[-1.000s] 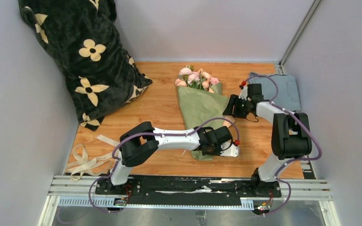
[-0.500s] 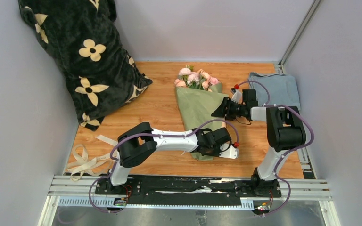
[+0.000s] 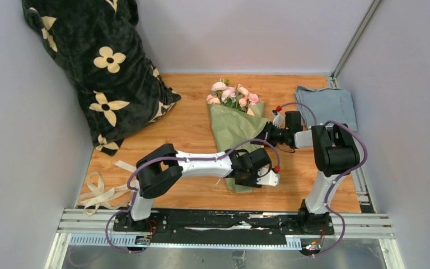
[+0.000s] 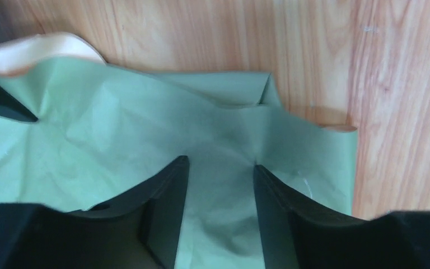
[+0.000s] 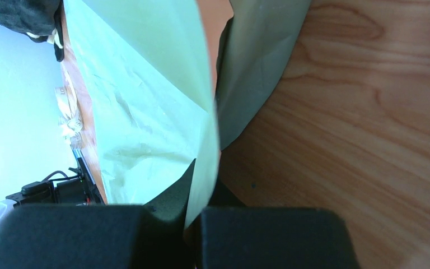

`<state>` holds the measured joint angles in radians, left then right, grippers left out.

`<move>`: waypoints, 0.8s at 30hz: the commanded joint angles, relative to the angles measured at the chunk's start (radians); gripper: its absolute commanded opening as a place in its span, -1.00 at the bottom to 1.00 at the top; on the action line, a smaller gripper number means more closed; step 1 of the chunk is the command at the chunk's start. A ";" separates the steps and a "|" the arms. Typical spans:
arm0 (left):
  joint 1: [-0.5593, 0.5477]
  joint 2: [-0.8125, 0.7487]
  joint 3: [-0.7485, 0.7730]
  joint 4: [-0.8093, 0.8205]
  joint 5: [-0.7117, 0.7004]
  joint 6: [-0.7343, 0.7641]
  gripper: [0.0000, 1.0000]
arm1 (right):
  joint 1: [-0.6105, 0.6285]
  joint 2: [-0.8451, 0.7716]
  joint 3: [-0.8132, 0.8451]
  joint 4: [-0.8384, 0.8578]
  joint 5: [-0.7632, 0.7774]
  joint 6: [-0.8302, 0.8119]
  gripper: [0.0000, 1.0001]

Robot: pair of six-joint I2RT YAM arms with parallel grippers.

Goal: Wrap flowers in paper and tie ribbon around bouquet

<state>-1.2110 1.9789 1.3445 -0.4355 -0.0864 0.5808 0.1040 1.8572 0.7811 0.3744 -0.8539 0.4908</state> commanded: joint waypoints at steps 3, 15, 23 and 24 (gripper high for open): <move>0.114 -0.130 0.134 -0.335 0.133 -0.059 0.41 | 0.019 -0.047 -0.051 -0.053 0.059 -0.009 -1.00; 0.916 -0.510 -0.190 -0.645 0.046 0.012 0.59 | 0.019 -0.056 -0.055 -0.087 0.081 -0.038 -1.00; 1.473 -0.644 -0.439 -0.650 -0.042 0.227 0.58 | 0.020 -0.069 -0.013 -0.192 0.101 -0.104 -1.00; 1.550 -0.645 -0.448 -0.645 -0.040 0.265 0.57 | 0.019 -0.075 -0.010 -0.204 0.107 -0.111 -1.00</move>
<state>0.1616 1.3773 0.9260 -1.0386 -0.1104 0.6945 0.1112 1.8027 0.7609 0.2977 -0.8032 0.4458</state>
